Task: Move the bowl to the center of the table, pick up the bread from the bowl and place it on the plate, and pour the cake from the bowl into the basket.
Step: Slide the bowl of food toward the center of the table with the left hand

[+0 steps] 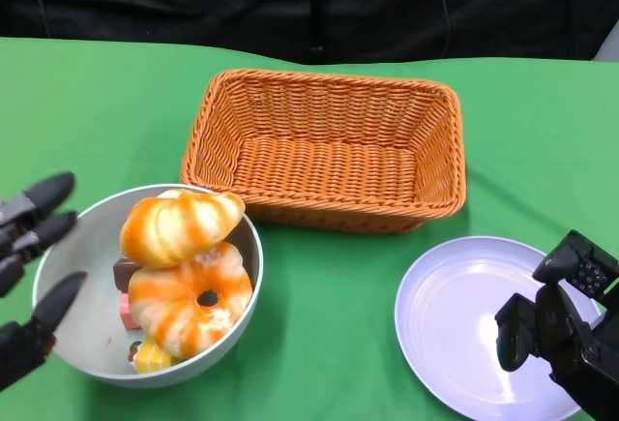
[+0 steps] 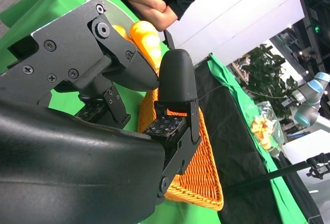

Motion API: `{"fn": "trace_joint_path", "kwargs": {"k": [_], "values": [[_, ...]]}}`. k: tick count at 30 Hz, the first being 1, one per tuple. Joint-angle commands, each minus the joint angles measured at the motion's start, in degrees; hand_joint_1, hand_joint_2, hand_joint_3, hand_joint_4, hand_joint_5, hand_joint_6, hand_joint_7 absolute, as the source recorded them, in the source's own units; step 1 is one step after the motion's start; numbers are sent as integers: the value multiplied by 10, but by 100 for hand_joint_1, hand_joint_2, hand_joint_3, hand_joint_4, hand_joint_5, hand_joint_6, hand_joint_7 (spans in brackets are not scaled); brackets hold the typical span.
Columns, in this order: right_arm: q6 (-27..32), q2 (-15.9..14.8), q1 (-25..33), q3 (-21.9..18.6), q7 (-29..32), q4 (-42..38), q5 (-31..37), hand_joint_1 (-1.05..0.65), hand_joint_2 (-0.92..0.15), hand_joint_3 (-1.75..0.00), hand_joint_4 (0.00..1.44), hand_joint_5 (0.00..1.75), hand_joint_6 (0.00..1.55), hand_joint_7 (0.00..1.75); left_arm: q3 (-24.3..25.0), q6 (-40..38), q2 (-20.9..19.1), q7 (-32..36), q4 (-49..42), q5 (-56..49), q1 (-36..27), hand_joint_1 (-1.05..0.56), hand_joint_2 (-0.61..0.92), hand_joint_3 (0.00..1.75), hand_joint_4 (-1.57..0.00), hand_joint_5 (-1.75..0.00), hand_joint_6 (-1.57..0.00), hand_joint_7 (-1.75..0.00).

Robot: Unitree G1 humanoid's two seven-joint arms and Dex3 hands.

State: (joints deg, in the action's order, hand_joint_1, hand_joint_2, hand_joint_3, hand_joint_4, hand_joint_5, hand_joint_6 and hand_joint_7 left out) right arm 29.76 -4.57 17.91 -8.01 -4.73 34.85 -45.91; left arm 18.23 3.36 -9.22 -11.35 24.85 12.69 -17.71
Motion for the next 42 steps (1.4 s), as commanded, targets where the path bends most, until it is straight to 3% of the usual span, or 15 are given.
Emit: {"fn": "trace_joint_path", "kwargs": {"k": [1,4,9,18,33,42], "values": [[-6,3,-6,-2,3,-2,-1,-10,-56,-127,87,175,80,157,12,16,0,43,-22,-50,15,-85,92,53,-15,-29,-42,0],[-6,4,-6,-2,4,0,1,-10,-56,-127,87,175,80,157,20,26,-5,71,-50,-86,30,-86,92,64,-5,-21,-27,0],[-8,5,-6,-1,2,-3,2,-11,-56,-127,86,175,80,158,24,1,-15,62,-64,-76,38,-92,92,70,0,-2,-14,-1],[-8,7,-7,1,-1,-12,2,-9,-54,-130,85,175,79,158,11,-42,-20,59,-54,-95,29,-97,92,80,0,0,-1,0],[-45,19,-20,8,-30,-72,37,-8,-52,-130,89,175,82,155,-8,-5,-26,39,-113,-80,51,-94,92,82,0,0,-3,-1],[-64,22,-28,9,-47,-103,57,-8,-51,-129,89,175,83,155,-7,-33,-23,41,-138,-64,84,-96,92,82,0,0,-4,-1]]}}
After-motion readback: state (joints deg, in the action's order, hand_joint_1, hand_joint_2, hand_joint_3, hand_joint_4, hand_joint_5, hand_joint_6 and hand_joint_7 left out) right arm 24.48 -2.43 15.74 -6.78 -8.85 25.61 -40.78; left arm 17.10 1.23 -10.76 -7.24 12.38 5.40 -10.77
